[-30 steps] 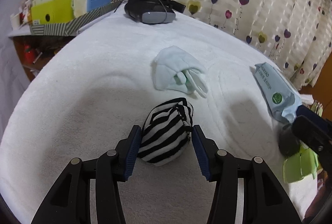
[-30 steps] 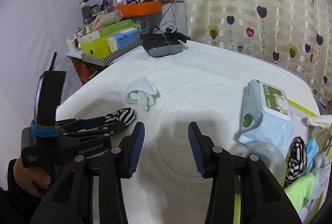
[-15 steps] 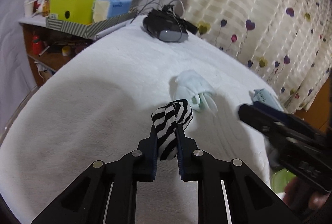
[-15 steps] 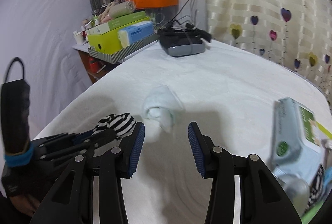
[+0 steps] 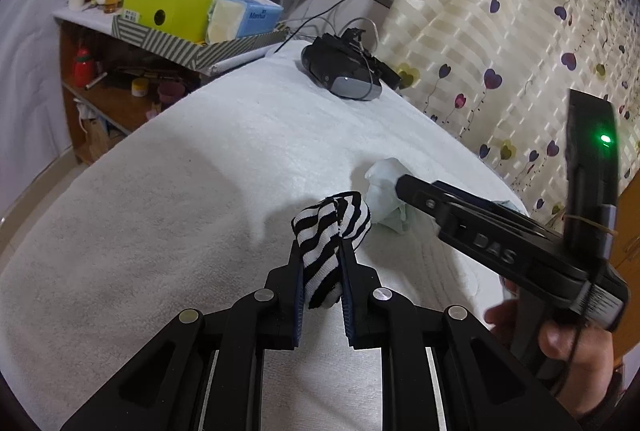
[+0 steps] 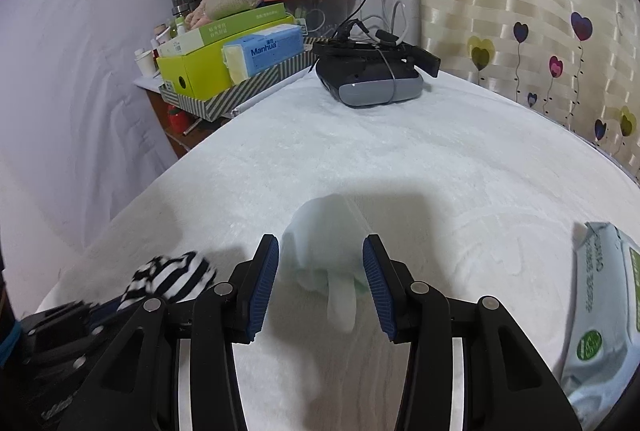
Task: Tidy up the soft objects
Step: 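Grasp the striped sock with the left tool while the right tool grasps the white sock, then carry the striped sock and white sock over the box, then open both tools to drop the striped and white socks into the box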
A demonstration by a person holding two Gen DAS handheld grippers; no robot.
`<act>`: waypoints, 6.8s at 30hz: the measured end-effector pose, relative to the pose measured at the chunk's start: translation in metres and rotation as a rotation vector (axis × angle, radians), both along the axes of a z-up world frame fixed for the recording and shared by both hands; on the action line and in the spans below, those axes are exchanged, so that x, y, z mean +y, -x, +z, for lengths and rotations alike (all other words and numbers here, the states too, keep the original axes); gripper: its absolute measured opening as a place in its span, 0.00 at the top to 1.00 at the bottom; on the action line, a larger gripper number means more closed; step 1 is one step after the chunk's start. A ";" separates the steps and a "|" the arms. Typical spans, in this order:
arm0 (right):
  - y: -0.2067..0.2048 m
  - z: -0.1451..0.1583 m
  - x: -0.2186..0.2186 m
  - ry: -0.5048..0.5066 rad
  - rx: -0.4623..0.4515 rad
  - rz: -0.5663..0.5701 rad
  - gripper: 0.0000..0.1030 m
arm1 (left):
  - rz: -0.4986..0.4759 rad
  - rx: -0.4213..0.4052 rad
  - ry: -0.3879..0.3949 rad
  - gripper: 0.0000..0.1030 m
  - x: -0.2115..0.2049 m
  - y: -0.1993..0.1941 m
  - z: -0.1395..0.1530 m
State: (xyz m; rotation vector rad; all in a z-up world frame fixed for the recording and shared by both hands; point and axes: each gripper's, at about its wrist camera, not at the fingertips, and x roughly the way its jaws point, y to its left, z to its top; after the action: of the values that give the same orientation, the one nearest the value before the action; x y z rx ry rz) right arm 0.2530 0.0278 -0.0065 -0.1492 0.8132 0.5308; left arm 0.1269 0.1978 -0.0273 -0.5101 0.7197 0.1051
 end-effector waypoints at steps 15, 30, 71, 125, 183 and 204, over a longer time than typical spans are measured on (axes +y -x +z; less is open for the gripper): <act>-0.007 -0.012 -0.006 0.057 0.024 -0.079 0.62 | -0.003 0.022 -0.017 0.86 -0.004 -0.004 -0.004; 0.073 0.033 -0.047 -0.019 -0.057 -0.043 0.63 | -0.004 0.017 -0.127 0.86 -0.033 0.010 0.016; 0.210 0.088 -0.205 -0.147 -0.233 -0.256 0.63 | -0.305 -0.176 -0.278 0.86 -0.212 0.084 0.098; 0.201 0.024 -0.360 -0.172 -0.092 -0.524 0.63 | -0.657 -0.066 -0.265 0.86 -0.373 0.039 0.042; 0.182 0.014 -0.364 -0.134 -0.104 -0.475 0.49 | -0.671 -0.061 -0.237 0.75 -0.377 0.022 0.039; 0.205 0.035 -0.348 -0.101 -0.157 -0.464 0.49 | -0.642 -0.115 -0.250 0.74 -0.360 0.045 0.056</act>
State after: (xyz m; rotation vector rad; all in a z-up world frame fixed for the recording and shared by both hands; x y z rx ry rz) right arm 0.0483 -0.3207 0.0287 0.0908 0.6386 0.1195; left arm 0.0818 -0.1620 0.0292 -0.0305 0.7160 -0.4271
